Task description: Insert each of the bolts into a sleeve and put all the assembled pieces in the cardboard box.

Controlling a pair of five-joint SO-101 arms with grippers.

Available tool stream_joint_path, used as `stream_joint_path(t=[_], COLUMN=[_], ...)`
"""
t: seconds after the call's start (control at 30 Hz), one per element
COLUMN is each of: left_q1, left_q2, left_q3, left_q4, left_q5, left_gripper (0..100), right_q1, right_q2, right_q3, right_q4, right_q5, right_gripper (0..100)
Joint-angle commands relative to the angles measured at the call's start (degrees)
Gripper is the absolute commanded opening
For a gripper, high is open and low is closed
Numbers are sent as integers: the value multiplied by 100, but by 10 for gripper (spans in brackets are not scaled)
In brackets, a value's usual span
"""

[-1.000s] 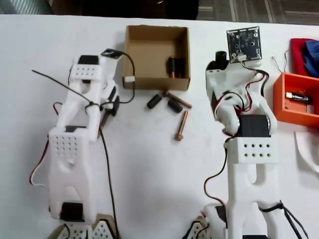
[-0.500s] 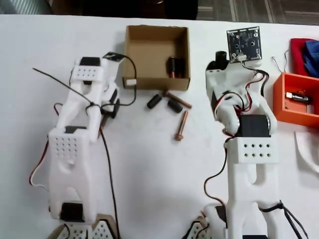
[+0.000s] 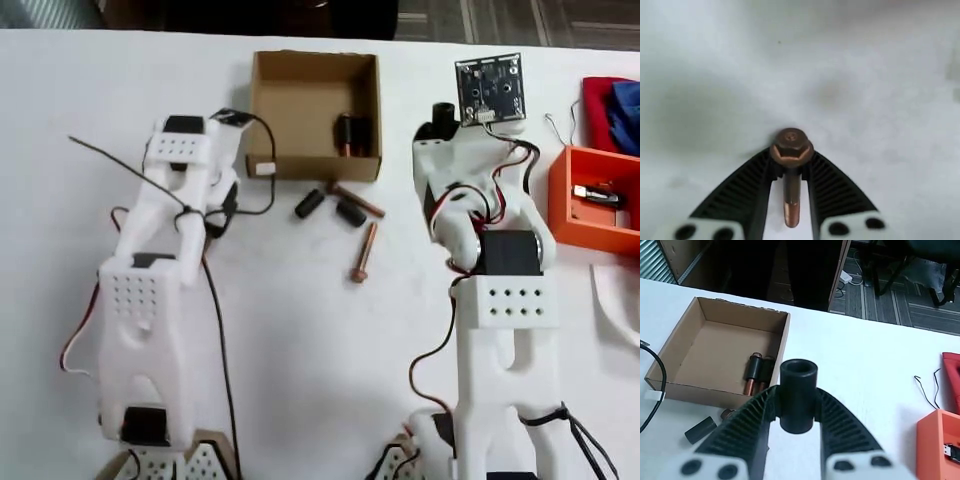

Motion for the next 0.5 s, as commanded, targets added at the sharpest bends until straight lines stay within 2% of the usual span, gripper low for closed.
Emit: stream_joint_path(t=[0.0, 0.27, 0.47], left_q1=[-53, -62, -26], left_q2=[-44, -114, -703], left_q3=[-180, -752, -2484], left_q4=[-35, 35, 1020], left_q5=[9, 9, 44], left_gripper=[26, 26, 26], right_q1=[-4, -4, -4], right_q2=[13, 13, -75], right_q3=[-299, -299, -299], right_q4=[-119, -110, -101], right_q5=[-44, -44, -62], right_gripper=[23, 23, 23])
